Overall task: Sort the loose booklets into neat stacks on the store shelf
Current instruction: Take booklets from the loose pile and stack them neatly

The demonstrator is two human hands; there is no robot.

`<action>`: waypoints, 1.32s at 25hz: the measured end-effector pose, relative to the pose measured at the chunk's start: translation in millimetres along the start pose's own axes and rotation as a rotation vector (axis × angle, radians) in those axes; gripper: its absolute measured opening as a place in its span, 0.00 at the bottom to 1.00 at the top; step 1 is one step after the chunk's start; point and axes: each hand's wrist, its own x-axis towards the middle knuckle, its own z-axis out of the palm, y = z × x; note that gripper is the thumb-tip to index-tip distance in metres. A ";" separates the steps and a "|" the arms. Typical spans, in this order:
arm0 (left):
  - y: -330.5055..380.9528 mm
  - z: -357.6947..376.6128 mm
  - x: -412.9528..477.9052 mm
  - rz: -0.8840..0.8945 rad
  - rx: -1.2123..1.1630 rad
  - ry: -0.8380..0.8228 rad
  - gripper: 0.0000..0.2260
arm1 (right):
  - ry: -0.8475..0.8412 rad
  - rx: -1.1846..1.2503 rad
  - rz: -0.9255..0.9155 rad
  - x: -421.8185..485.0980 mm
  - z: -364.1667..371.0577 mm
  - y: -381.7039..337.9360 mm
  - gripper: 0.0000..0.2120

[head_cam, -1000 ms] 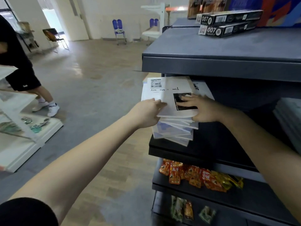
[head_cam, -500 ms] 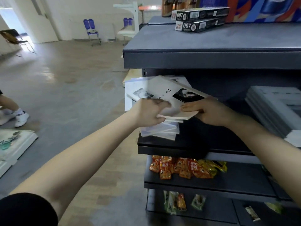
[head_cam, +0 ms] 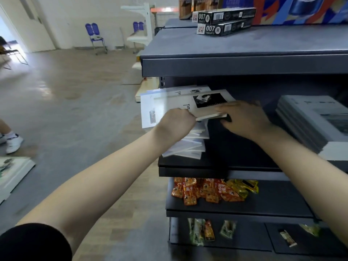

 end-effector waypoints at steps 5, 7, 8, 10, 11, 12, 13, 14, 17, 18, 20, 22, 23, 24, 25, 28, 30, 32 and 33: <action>22.9 -16.3 -13.7 -0.055 -0.178 -0.080 0.09 | -0.027 0.114 -0.082 4.3 30.0 -37.9 0.29; 12.4 -11.6 -26.1 -0.035 -0.260 -0.048 0.13 | -0.002 0.223 -0.133 7.5 33.7 -33.5 0.29; 6.6 -4.3 -32.1 0.006 -0.293 -0.077 0.18 | 0.007 0.260 -0.182 11.1 36.5 -29.3 0.29; -3.8 4.7 -44.3 0.102 -0.400 -0.219 0.32 | -0.006 0.327 -0.260 21.6 41.2 -20.8 0.24; -7.9 10.1 -47.9 0.134 -0.460 -0.265 0.37 | -0.002 0.367 -0.281 27.3 42.8 -16.6 0.20; -10.9 16.9 -50.6 0.157 -0.497 -0.265 0.41 | 0.009 0.408 -0.292 32.1 42.5 -13.6 0.17; -14.5 24.0 -53.6 0.173 -0.503 -0.229 0.43 | 0.019 0.449 -0.295 36.5 42.7 -11.9 0.16; -18.9 32.4 -55.3 0.176 -0.470 -0.182 0.43 | 0.028 0.479 -0.295 38.6 42.3 -11.1 0.17; -36.4 55.3 -59.2 0.106 -0.291 -0.078 0.36 | 0.033 0.487 -0.301 39.3 46.1 -8.8 0.20; -41.5 62.5 -60.9 0.084 -0.250 -0.056 0.35 | 0.016 0.462 -0.298 38.6 46.8 -8.0 0.21; -45.2 71.0 -62.8 0.054 -0.249 -0.001 0.32 | -0.029 0.352 -0.315 33.2 43.8 -11.3 0.25; -39.5 65.1 -59.9 0.008 -0.292 0.049 0.30 | -0.075 0.231 -0.362 21.3 36.8 -26.0 0.28; -34.1 56.0 -56.0 -0.026 -0.276 0.024 0.29 | -0.070 0.224 -0.409 14.1 32.0 -35.4 0.27; -26.5 46.1 -51.5 -0.049 -0.217 0.007 0.28 | -0.049 0.265 -0.463 5.9 27.8 -45.3 0.25; -17.3 36.4 -48.6 -0.054 -0.143 0.005 0.27 | -0.038 0.314 -0.499 -2.4 24.0 -53.2 0.22; 4.7 14.6 -44.0 -0.023 -0.042 0.045 0.23 | -0.033 0.353 -0.500 -15.4 13.2 -53.9 0.19; 16.8 5.7 -39.1 -0.036 -0.067 0.051 0.20 | -0.123 0.297 -0.426 -19.9 0.4 -41.6 0.20; 28.0 0.4 -30.2 -0.078 -0.126 -0.011 0.18 | -0.299 0.236 -0.320 -23.4 -10.9 -31.8 0.25; 33.6 -2.7 -25.5 -0.100 -0.148 -0.044 0.17 | -0.354 0.206 -0.283 -24.4 -12.2 -29.5 0.27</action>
